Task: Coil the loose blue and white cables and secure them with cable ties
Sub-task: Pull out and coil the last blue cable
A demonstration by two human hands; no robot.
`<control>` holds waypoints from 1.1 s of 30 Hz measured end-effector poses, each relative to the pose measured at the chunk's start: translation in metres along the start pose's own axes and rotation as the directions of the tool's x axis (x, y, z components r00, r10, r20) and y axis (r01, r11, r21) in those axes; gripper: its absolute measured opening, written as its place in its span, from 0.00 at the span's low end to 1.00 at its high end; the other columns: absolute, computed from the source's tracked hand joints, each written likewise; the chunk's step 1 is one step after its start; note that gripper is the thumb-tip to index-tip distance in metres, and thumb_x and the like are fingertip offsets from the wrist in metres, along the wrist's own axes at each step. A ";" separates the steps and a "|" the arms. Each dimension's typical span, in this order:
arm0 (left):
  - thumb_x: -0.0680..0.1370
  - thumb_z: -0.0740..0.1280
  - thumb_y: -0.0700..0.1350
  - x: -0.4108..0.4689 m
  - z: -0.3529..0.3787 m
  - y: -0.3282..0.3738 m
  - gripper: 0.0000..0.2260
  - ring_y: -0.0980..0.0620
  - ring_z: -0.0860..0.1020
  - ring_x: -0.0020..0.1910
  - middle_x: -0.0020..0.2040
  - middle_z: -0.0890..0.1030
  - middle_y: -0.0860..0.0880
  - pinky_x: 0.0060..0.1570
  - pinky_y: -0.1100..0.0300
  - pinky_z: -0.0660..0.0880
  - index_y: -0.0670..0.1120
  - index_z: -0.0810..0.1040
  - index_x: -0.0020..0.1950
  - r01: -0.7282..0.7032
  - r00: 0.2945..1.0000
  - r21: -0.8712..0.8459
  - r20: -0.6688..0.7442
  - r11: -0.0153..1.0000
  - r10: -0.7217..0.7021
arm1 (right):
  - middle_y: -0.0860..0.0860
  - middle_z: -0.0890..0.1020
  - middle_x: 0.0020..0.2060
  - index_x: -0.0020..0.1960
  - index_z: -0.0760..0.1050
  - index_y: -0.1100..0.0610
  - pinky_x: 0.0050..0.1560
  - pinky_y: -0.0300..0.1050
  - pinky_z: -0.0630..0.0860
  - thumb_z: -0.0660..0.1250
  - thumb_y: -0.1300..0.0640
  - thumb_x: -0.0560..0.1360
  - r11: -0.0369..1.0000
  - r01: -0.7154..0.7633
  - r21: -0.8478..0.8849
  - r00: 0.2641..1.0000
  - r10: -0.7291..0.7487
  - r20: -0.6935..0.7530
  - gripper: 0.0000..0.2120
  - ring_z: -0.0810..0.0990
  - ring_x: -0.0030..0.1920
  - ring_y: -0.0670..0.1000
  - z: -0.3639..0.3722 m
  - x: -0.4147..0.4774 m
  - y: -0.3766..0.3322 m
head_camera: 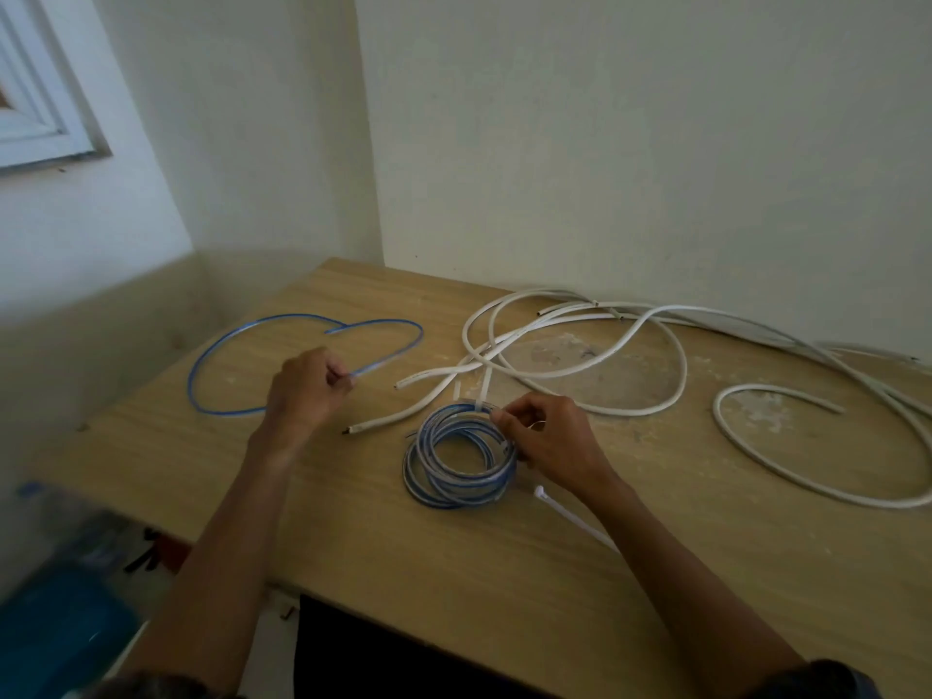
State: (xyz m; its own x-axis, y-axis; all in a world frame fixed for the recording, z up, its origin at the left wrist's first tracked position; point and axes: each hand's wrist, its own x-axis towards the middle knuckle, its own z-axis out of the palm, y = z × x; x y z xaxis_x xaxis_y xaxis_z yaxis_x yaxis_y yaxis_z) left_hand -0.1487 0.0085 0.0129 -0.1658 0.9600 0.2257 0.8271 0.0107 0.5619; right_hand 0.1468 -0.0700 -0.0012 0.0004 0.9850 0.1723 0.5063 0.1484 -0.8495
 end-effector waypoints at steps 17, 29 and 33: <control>0.74 0.77 0.45 -0.022 -0.041 0.137 0.07 0.63 0.80 0.38 0.40 0.83 0.56 0.42 0.72 0.73 0.43 0.84 0.48 -0.635 0.762 -0.393 -0.175 0.665 0.624 | 0.42 0.81 0.40 0.78 0.63 0.46 0.40 0.34 0.76 0.73 0.47 0.76 0.943 0.298 -0.147 0.890 -0.331 -0.313 0.34 0.81 0.38 0.43 -0.041 0.026 -0.036; 0.78 0.72 0.53 0.019 -0.001 0.152 0.10 0.57 0.74 0.31 0.33 0.80 0.52 0.34 0.57 0.72 0.46 0.83 0.47 -0.619 0.755 -0.374 -0.039 0.691 0.655 | 0.48 0.74 0.27 0.48 0.84 0.54 0.34 0.39 0.66 0.66 0.47 0.81 0.998 0.050 -0.049 0.633 -0.070 -0.771 0.13 0.70 0.27 0.42 -0.145 0.048 -0.001; 0.79 0.71 0.54 0.030 0.011 0.138 0.11 0.59 0.70 0.28 0.30 0.76 0.55 0.32 0.60 0.67 0.48 0.83 0.44 -0.548 0.799 -0.385 0.025 0.743 0.601 | 0.50 0.79 0.30 0.43 0.84 0.49 0.43 0.45 0.72 0.65 0.45 0.81 0.988 0.014 0.155 0.574 0.119 -0.810 0.14 0.74 0.33 0.45 -0.171 0.054 0.013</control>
State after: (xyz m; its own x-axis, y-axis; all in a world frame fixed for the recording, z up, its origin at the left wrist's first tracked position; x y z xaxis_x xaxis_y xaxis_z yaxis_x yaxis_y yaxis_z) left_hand -0.0341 0.0413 0.0884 0.3784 0.7800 0.4985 0.4982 -0.6255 0.6004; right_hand 0.3009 -0.0301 0.0822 0.7590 0.5123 0.4019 0.3667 0.1737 -0.9140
